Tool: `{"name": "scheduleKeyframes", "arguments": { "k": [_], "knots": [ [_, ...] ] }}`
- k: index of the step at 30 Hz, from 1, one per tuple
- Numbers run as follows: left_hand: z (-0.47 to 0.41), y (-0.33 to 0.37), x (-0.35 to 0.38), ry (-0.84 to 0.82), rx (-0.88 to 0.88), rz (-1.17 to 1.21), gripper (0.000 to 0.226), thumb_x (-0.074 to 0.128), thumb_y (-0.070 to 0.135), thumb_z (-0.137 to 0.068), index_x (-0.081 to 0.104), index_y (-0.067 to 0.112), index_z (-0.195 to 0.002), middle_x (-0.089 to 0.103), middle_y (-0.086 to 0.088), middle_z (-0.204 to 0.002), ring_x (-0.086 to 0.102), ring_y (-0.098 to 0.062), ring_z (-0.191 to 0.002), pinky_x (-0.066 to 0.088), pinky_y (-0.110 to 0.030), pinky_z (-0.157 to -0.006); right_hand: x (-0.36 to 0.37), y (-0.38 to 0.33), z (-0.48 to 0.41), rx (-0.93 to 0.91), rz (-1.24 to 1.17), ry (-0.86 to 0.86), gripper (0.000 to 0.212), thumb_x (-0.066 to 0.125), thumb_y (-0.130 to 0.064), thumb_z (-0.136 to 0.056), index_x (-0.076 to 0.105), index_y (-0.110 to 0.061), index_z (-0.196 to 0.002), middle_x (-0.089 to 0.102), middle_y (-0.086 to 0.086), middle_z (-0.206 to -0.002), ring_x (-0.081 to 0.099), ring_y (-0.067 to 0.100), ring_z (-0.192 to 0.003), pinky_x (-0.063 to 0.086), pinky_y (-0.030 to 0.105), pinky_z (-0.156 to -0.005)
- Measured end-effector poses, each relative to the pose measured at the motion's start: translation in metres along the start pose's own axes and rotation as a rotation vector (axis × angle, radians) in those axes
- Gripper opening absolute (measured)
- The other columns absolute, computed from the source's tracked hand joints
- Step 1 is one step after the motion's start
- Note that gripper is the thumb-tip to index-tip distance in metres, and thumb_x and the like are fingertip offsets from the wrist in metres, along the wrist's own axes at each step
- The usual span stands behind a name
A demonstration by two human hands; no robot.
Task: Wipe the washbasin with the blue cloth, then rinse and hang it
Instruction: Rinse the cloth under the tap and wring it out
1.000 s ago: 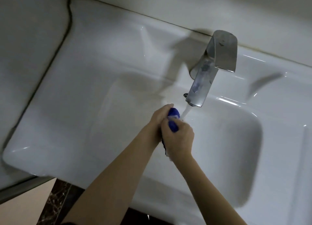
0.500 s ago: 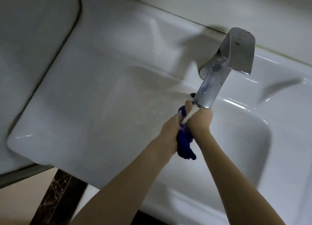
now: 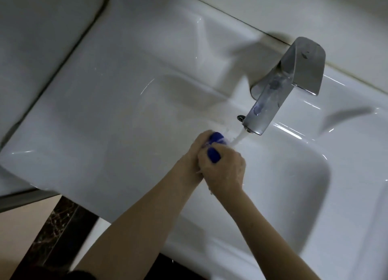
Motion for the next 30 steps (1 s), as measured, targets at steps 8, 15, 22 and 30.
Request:
{"name": "scheduleKeyframes", "arguments": {
  "k": [8,15,22,30],
  "knots": [
    [0.021,0.002,0.008,-0.150,-0.002,0.040,0.028,0.037,0.026,-0.102,0.052,0.021,-0.079,0.055,0.005,-0.074,0.058,-0.006,-0.061,0.051,-0.021,-0.056,-0.010,0.009,-0.014,0.143,-0.060,0.104,0.033,0.047,-0.042,-0.077,0.048,-0.017,-0.056,0.058,0.008,-0.057,0.056,0.031,-0.060,0.050,0.039,-0.064],
    [0.017,-0.021,0.036,-0.113,-0.111,0.075,0.039,0.032,0.026,-0.103,0.055,0.011,-0.076,0.060,0.001,-0.067,0.071,-0.024,-0.084,0.048,-0.019,-0.041,-0.021,0.053,-0.054,0.384,-0.081,0.074,0.038,0.058,-0.015,-0.088,0.035,-0.019,-0.058,0.051,0.006,-0.069,0.047,0.023,-0.066,0.040,0.031,-0.064],
    [0.014,0.005,0.027,-0.077,0.002,-0.061,0.047,0.042,0.028,-0.096,0.053,0.018,-0.051,0.049,0.001,-0.044,0.050,-0.015,-0.040,0.041,-0.016,-0.043,-0.021,0.020,-0.018,0.197,-0.049,0.061,0.041,0.054,-0.036,-0.081,0.043,-0.011,-0.050,0.047,0.006,-0.047,0.052,0.034,-0.048,0.043,0.032,-0.048],
    [0.013,0.018,0.013,-0.094,0.048,-0.114,0.029,0.050,0.018,-0.093,0.040,0.016,-0.066,0.045,0.009,-0.040,0.047,-0.006,-0.035,0.045,-0.016,-0.042,-0.011,-0.002,0.002,0.103,-0.182,0.014,0.035,0.049,-0.042,-0.075,0.051,-0.013,-0.055,0.055,0.006,-0.051,0.058,0.031,-0.052,0.052,0.039,-0.050]
  ]
}}
Point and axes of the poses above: each hand's wrist, its own z-axis away from the middle knuckle, its own x-axis out of the palm, y = z × x, the point moved 8 cm from there along -z, towards the middle knuckle
